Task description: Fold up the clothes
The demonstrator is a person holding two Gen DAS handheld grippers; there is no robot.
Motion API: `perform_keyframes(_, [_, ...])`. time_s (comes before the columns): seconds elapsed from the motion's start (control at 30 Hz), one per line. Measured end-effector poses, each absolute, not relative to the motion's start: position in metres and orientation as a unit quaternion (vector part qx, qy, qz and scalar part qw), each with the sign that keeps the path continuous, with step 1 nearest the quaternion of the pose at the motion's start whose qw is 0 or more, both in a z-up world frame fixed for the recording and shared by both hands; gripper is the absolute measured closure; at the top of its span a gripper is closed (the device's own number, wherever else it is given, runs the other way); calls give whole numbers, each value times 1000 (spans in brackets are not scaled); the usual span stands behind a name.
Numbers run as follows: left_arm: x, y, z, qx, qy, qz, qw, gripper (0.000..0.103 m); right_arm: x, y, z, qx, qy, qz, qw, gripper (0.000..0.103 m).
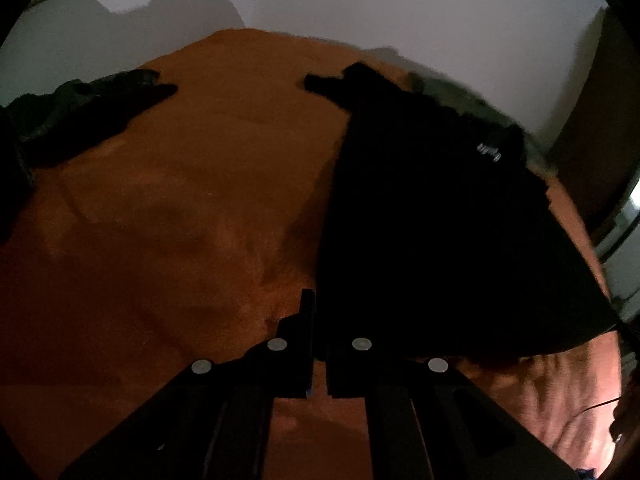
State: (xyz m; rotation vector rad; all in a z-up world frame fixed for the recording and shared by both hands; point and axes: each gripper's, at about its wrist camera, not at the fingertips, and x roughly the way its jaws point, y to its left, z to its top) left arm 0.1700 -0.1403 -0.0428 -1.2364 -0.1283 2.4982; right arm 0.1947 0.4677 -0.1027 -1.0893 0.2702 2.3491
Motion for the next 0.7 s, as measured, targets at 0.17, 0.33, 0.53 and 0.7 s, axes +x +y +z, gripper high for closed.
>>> perform_keyframes(0.17, [174,-164,-54,-468,-72,865,168,99,209,469,-112,-433,119,858,250,100])
perform_keyframes(0.33, [187,-156,-57,-472,-35,858,201,99,209,471,-131,-472,137,842,222,100])
perform_keyframes(0.53, [185,-180,-63,-527,-23,818,229,94,242,491,-136,-484,225,831,158,80])
perform_keyframes(0.7, [183,-228,-51,-561,-12,796,226,93,281,521,-137,-489,321,802,118,78])
